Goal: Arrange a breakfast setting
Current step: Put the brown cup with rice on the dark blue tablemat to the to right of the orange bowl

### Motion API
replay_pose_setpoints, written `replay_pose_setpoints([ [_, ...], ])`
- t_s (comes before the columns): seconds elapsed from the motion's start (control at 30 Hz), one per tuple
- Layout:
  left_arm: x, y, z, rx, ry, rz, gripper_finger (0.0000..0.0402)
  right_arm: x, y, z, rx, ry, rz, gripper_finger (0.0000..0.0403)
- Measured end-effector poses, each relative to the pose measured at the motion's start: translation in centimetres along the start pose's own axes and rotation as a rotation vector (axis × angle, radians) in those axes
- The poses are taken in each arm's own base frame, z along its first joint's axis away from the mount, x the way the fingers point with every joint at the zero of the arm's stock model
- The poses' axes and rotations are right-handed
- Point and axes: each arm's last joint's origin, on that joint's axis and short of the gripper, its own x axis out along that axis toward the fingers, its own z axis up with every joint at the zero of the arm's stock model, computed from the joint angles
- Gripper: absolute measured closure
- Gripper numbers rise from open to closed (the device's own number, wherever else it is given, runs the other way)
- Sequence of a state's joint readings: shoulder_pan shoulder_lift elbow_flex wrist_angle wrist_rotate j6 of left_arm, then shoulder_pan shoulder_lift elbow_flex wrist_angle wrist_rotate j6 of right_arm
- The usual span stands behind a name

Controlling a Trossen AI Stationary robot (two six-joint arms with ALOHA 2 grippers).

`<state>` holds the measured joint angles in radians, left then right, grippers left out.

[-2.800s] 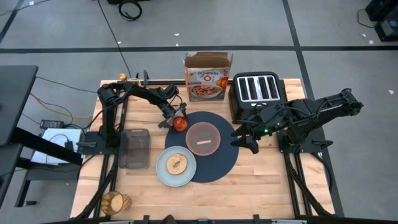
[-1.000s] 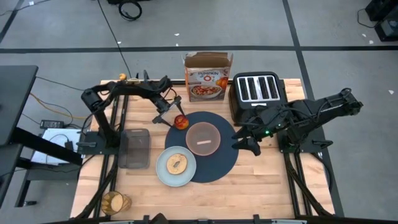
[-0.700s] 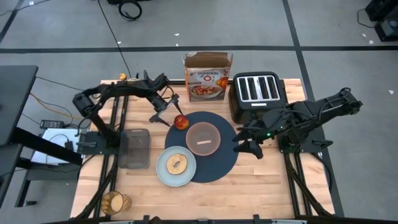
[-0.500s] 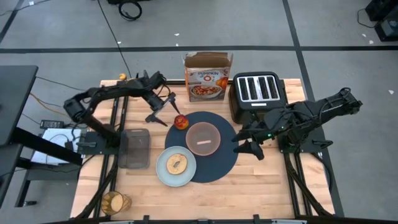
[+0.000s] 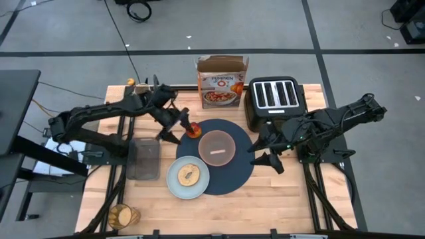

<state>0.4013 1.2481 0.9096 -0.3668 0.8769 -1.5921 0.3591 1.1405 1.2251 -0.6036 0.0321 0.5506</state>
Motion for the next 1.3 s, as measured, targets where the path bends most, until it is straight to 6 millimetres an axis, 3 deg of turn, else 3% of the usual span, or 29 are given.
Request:
replay_pose_setpoints([
  [0.1,1.4,-1.8,-1.9,0.32,-0.02,-0.121,0.0003,1.4,0.3,-0.7,-0.08,0.077,0.004,0.0137],
  [0.23,1.9,-4.3,-5.3,0.682,-0.198,-0.377,0.0003,4.3,0.6,-1.9,-0.095,0.196,0.01,0.0137],
  [0.33,1.2,-5.3,-8.2,0.878,-0.37,-0.55,0.0003,5.6,0.9,-2.0,-0.09,0.27,-0.02,0.0137],
  [0.43,-0.6,-5.6,-11.2,1.027,-0.491,-0.672,0.0003,5.6,1.7,-0.8,-0.155,0.31,-0.071,0.0139],
  [0.6,-3.7,-4.8,-15.0,1.196,-0.693,-0.766,0.0003,7.1,2.2,0.7,-0.413,0.412,-0.162,0.014],
  [0.73,-6.6,-4.6,-17.7,1.312,-0.921,-0.904,0.0003,12.1,0.6,-0.4,-0.537,0.55,-0.217,0.0142],
  [0.83,-7.8,-4.7,-19.0,1.372,-0.979,-1.037,0.0003,16.1,-1.3,-1.7,-0.57,0.633,-0.302,0.0144],
  [0.97,-8.7,-4.8,-19.8,1.381,-0.975,-1.174,0.0003,19.6,-3.8,-3.1,-0.533,0.724,-0.378,0.0145],
  [1.07,-8.7,-4.8,-19.9,1.38,-0.972,-1.18,0.0003,21.3,-5.3,-4.0,-0.487,0.772,-0.416,0.0145],
  [1.3,-8.7,-4.8,-19.9,1.375,-0.967,-1.184,0.0003,23.7,-6.9,-5.8,-0.466,0.846,-0.423,0.0145],
])
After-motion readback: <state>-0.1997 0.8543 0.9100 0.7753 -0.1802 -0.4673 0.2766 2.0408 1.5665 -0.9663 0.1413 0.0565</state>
